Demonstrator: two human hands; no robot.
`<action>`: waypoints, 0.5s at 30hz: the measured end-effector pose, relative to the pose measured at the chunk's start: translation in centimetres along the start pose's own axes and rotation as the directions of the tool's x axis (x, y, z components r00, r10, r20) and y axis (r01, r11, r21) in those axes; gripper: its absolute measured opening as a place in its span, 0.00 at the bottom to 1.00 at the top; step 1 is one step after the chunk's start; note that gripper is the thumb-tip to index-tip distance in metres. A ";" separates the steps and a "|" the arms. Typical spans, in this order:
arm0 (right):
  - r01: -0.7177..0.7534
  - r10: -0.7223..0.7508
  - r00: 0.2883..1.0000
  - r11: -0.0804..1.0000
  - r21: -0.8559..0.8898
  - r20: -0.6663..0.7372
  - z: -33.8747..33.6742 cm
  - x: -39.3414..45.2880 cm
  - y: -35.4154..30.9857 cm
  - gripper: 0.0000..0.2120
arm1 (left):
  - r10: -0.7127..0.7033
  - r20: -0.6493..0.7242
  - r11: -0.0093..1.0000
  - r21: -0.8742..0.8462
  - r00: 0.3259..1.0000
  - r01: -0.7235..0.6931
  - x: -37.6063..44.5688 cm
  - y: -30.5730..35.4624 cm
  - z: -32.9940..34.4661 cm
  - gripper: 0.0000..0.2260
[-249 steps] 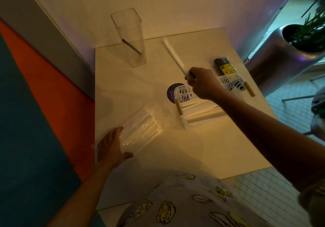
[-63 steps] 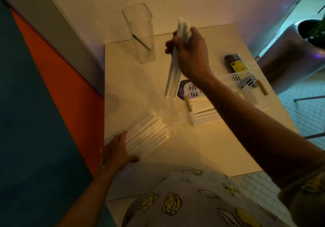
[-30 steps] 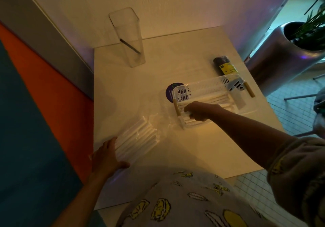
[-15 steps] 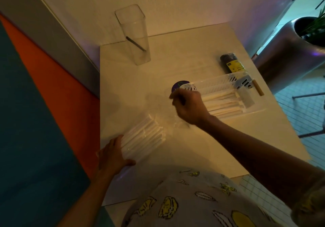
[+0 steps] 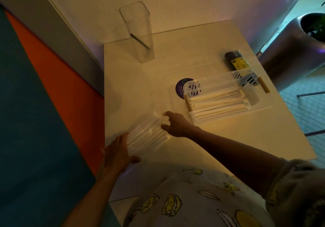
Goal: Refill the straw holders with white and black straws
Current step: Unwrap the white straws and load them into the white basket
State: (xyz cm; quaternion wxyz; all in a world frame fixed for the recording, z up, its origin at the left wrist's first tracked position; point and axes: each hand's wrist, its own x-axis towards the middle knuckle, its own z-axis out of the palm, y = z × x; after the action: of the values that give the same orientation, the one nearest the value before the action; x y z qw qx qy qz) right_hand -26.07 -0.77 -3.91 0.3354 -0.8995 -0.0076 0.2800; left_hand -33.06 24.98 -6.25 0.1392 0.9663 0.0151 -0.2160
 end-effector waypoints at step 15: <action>0.086 -0.051 0.986 0.972 0.221 -0.157 1.7 0.5 0.4 0.13 | 0.015 -0.014 0.999 0.042 1.000 -0.015 -0.4 0.5 0.1 0.53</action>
State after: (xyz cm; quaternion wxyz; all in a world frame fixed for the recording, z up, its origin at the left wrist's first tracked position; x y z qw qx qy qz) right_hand -26.58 -0.02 -5.45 0.4450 -0.8730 0.0185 0.1988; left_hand -33.47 24.44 -6.05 0.1207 0.9706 0.0044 -0.2082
